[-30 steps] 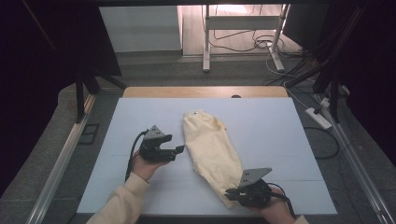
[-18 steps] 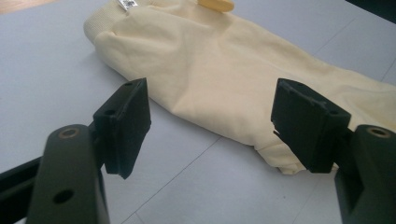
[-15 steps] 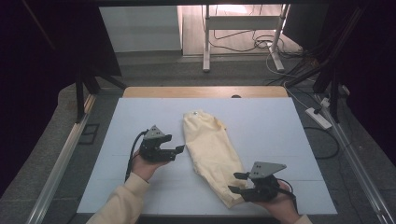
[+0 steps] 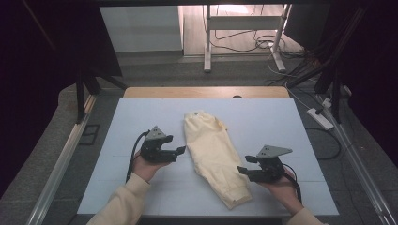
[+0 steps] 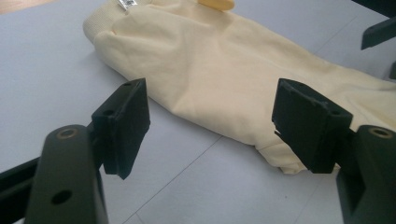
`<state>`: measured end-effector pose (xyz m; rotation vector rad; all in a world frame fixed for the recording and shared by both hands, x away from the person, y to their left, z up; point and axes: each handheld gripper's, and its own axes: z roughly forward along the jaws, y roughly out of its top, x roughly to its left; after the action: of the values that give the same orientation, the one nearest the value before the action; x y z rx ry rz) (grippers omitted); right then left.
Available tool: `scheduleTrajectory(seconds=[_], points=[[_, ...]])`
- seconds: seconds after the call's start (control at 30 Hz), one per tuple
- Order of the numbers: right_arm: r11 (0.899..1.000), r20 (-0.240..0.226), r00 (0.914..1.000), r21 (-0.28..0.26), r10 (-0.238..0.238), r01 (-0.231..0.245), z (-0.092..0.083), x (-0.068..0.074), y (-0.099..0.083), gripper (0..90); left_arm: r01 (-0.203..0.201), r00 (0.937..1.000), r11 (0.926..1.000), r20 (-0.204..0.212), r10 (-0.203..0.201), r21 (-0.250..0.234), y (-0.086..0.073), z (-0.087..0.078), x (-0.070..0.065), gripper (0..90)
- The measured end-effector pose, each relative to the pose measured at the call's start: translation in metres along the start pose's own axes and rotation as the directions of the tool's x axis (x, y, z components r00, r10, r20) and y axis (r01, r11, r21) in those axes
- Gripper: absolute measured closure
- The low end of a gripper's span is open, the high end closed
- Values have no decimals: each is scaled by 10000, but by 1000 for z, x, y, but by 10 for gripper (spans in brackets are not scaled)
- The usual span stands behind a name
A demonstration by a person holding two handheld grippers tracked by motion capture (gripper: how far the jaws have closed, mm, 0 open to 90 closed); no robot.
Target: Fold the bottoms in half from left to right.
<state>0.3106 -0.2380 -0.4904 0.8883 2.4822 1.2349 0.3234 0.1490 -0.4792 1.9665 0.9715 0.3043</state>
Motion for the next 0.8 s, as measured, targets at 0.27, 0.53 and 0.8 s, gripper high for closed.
scheduleTrajectory(seconds=[0.27, 0.53, 0.8], points=[[9996, 31, 9996, -45, 270, -270, 13, -12, 11, 398, -83, 9999, 10000, 63, 83, 14, 0, -1, 0, 269], [9993, -26, 9998, 336, 187, -186, 12, -11, 8, 389, -29, 9999, 10000, 98, 29, 37, -1, 0, 3, 262], [9985, -202, 9998, 550, -37, 48, 9, -3, 6, 384, -27, 10000, 10000, 58, 27, 30, -1, -1, 3, 262]])
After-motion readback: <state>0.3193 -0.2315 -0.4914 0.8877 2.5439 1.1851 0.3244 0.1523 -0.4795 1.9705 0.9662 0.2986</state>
